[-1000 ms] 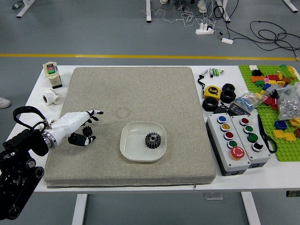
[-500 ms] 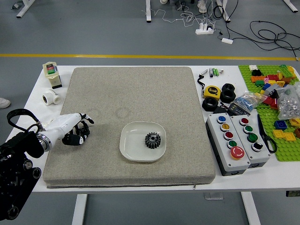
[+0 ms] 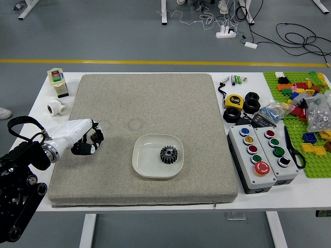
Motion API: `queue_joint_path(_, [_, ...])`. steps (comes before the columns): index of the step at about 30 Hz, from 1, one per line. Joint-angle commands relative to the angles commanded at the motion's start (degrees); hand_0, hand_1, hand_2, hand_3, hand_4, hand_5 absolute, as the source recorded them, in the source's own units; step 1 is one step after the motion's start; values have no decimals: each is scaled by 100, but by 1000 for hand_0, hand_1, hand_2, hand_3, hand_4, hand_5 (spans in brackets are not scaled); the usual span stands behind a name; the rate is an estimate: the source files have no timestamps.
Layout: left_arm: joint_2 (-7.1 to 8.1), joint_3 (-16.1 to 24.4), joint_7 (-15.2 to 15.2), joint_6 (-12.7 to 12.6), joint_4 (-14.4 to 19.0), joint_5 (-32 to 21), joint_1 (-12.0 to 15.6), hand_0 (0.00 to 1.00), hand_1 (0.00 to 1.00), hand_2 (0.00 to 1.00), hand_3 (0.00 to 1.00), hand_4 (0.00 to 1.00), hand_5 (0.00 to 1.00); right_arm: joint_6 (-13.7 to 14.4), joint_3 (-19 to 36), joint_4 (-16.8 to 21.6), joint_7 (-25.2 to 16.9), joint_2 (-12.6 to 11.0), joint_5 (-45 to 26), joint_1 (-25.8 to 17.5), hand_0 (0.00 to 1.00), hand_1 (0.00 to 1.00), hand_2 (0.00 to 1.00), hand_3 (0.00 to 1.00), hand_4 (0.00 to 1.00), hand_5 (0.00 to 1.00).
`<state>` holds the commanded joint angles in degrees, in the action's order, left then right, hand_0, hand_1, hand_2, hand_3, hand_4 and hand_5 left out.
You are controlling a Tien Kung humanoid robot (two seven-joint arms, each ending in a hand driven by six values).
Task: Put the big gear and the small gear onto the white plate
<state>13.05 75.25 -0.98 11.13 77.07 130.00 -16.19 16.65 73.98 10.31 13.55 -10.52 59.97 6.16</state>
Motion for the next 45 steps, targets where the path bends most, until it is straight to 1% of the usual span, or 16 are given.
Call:
queue_joint_path(6, [68,-411,-20,-286,610,0,-60,229,221,294,398,19,2,1,-4,0,-2,-5,-11,12,606,610,699,568,766,714])
queue_joint_path(12, [132,-1249,-79,-518,1124,0,-132,236,230,302,399,10,2,2,-4,0,-6,-9,-17,33,605,610,699,567,766,715])
queue_joint_path(13, [133,-1337,-80,-529,1142,0,-135,236,230,302,399,10,2,2,-2,0,-6,-10,-16,34,605,610,699,567,766,715])
queue_joint_path(14, [131,-1496,-86,-533,1157,0,-146,260,289,365,435,73,2,3,-4,0,-6,-11,-18,37,605,610,699,567,765,716])
queue_joint_path(17, [117,-1835,-68,-453,1112,0,-173,260,289,365,435,73,2,3,-3,0,-6,-13,-15,44,605,610,699,567,765,716])
queue_joint_path(19, [111,-2025,-37,-391,972,0,-195,260,289,365,435,73,2,3,-2,0,-8,-16,-16,51,605,610,699,567,765,716])
queue_joint_path(20, [110,-2070,-24,-394,924,0,-199,342,509,709,815,928,63,3,-1,0,-9,-17,-17,52,604,610,699,567,765,715])
queue_joint_path(25, [122,-2092,26,-471,768,0,-185,342,509,709,815,928,63,6,5,0,-16,-22,-26,61,604,610,699,567,765,715])
queue_joint_path(26, [124,-2076,63,-523,746,0,-189,440,625,857,932,998,183,6,13,0,-16,-25,-20,63,604,610,699,567,765,715])
queue_joint_path(31, [108,-2015,215,-711,680,0,-196,440,625,857,932,998,183,7,10,0,-12,-33,-2,73,604,610,699,567,765,715])
queue_joint_path(32, [106,-1997,229,-750,683,0,-189,458,640,887,998,998,198,8,10,0,-13,-32,-7,73,605,610,698,567,765,715])
queue_joint_path(35, [109,-1936,259,-898,712,0,-171,458,640,887,998,998,198,12,5,0,-15,-32,-20,76,605,610,698,567,765,715])
queue_joint_path(40, [79,-1751,360,-1342,733,0,-158,472,651,925,998,998,213,14,5,0,-10,-29,-15,77,605,611,698,567,765,715])
queue_joint_path(43, [31,-1491,468,-1737,700,0,-131,472,651,925,998,998,213,15,-1,0,-10,-27,-21,74,605,611,698,567,765,715])
queue_joint_path(44, [19,-1442,492,-1800,687,0,-121,566,721,963,998,998,236,15,-3,0,-10,-27,-22,72,605,610,698,567,765,715])
queue_joint_path(45, [-5,-1313,534,-1917,657,0,-98,566,721,963,998,998,236,17,-5,0,-10,-25,-26,69,605,610,698,567,765,715])
